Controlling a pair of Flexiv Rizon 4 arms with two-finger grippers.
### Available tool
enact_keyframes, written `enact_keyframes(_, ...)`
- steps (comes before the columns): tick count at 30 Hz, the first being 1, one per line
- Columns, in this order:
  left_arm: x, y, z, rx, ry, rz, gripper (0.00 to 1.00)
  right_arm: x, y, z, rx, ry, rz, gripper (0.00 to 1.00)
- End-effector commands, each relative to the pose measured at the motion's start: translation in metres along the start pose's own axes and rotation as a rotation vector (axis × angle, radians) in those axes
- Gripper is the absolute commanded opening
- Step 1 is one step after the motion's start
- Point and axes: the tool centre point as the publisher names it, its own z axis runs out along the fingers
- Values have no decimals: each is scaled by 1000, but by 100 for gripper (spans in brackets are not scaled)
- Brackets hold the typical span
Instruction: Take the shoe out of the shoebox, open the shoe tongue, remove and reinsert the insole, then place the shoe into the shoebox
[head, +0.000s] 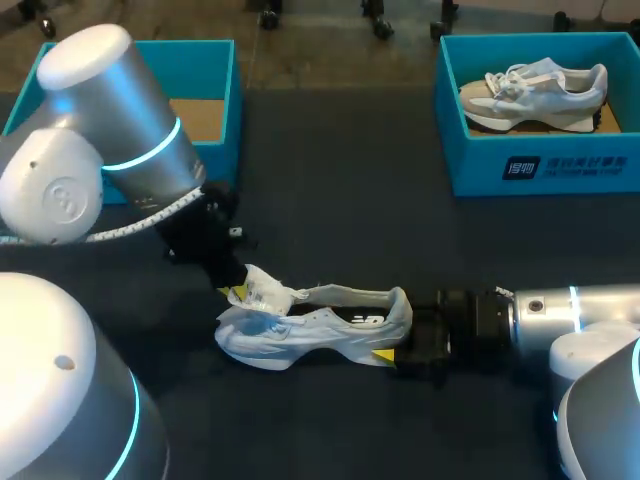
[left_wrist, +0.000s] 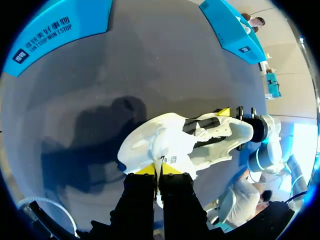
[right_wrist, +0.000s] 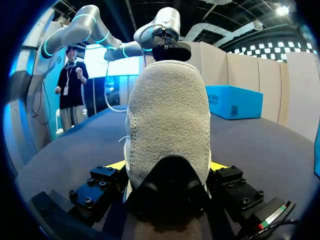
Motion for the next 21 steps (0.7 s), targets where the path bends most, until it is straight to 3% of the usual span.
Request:
enact_keyframes(1, -11, -4, 14, -11, 83, -28, 0, -1, -2, 4, 3, -3, -1, 0)
enact_keyframes(8, -23, -5, 32, 4, 28, -30, 0, -1, -2, 4, 3, -3, -1, 0)
enact_keyframes(12, -26, -6, 32, 6, 22, -36, 0, -1, -2, 4, 3, -3, -1, 0)
enact_keyframes(15, -29, -7, 27, 17, 0, -13, 40, -1, -2, 4, 3, -3, -1, 0)
enact_keyframes(17, -31, -10, 28, 15, -16, -13, 49, -1, -2, 4, 3, -3, -1, 0)
enact_keyframes(18, -33, -12, 26, 8, -26, -5, 67, -1, -2, 4, 3, -3, -1, 0)
enact_keyframes(19, -34, -12, 23, 9, -30, 4, 77, -1, -2, 4, 3, -3, -1, 0)
enact_keyframes(21, -37, -11, 13, -47, -5, 18, 86, -1, -2, 4, 3, -3, -1, 0)
